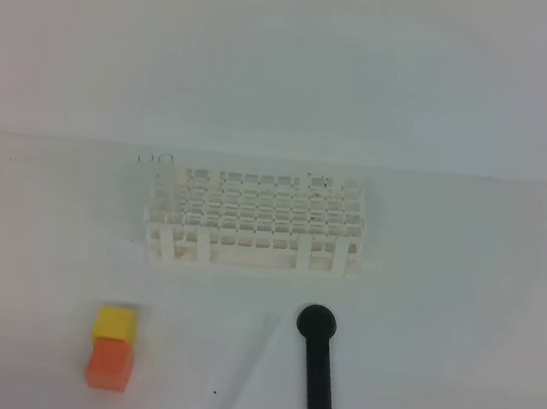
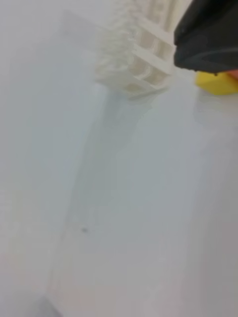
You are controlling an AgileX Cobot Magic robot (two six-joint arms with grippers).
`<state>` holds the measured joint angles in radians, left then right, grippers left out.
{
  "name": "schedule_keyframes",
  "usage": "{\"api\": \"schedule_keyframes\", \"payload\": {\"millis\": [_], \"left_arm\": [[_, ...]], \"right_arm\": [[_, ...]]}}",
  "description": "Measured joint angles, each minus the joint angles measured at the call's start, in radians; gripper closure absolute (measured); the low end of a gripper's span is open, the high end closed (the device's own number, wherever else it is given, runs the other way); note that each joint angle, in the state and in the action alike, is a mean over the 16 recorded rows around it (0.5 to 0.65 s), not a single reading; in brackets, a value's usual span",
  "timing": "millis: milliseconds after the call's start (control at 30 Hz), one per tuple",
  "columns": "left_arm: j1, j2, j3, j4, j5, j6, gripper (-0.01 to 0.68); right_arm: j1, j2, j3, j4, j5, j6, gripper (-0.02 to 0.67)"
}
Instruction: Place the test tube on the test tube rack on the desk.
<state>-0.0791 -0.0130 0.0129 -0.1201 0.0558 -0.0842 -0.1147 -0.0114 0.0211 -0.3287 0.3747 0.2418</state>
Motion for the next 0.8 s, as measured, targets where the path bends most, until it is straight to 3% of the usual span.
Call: {"api": "schedule_keyframes", "payload": {"millis": [233,367,600,800], "left_arm": [[0.000,0.006,-0.006,-0.008,-0.041,-0.022,0.673],[0.000,0.006,-0.007,-0.050,-0.117,-0.127,0.673],[0.000,0.011,-0.028,-0.044,-0.264,-0.446,0.673],[0.000,0.019,-0.126,0.172,-0.339,-0.809,0.673]], "right_arm": [[0.000,0.000,0.000,0.000,0.000,0.000,0.650],[0.000,0.000,0.000,0.000,0.000,0.000,0.650],[0.001,0.000,0.000,0.000,0.000,0.000,0.650],[0.001,0.000,0.000,0.000,0.000,0.000,0.650]]}}
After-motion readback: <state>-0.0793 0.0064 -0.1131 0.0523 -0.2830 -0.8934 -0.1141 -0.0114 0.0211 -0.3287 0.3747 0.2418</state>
